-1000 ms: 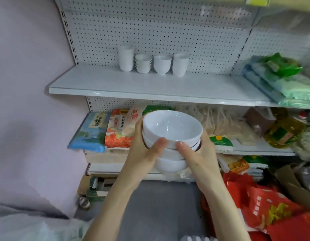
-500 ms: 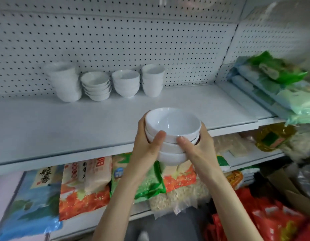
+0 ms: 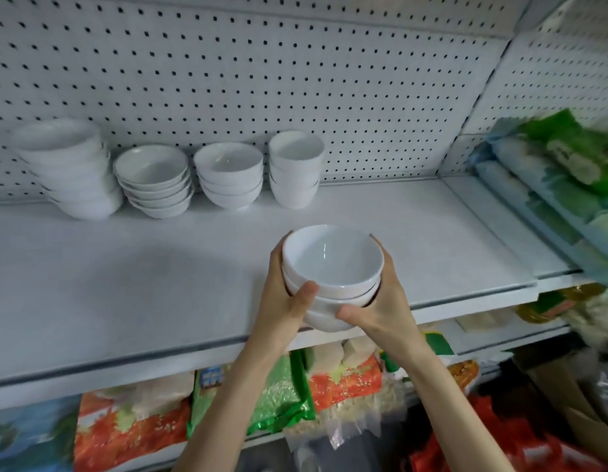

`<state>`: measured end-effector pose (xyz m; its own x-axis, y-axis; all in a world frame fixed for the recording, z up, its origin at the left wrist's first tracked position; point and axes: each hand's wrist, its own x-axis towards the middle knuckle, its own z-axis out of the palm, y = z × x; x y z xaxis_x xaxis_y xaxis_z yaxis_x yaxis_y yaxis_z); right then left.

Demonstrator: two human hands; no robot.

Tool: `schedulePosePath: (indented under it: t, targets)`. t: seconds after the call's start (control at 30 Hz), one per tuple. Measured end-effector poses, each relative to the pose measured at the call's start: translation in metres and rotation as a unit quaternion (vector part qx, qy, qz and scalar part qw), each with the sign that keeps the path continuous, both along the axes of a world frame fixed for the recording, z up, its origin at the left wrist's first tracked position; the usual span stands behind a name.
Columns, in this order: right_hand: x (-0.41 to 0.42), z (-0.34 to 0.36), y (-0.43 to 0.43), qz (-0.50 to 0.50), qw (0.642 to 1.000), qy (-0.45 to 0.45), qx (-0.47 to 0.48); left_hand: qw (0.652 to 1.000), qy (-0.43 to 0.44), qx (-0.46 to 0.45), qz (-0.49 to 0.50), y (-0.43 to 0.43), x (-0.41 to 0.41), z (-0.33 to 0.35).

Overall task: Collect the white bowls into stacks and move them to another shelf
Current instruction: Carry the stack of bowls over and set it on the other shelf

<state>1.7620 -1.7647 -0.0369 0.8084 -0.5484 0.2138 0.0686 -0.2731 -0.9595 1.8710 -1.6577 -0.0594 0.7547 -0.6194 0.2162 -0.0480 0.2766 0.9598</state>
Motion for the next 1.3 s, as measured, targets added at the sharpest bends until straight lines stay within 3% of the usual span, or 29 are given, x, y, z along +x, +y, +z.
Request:
schedulePosePath:
  t: [0.4, 0.77, 1.1, 1.3]
  targets:
    - [-0.003, -0.026, -0.073, -0.027, 0.999, -0.025, -0.019, 0.997, -0.063, 0.032, 0.041, -0.071, -0.003, -0.021]
    - [-0.006, -0.043, -0.118, -0.022, 0.999, -0.039, -0.018, 0.996, -0.060, 0.041, 0.058, -0.112, -0.012, -0.035]
    - [-0.008, -0.058, -0.148, 0.075, 0.996, 0.000, -0.038, 0.994, -0.074, 0.037, 0.073, -0.126, -0.017, -0.051]
    - [-0.008, -0.060, -0.148, 0.076, 0.997, -0.008, -0.019, 0.992, -0.083, 0.039, 0.085, -0.127, -0.014, -0.054]
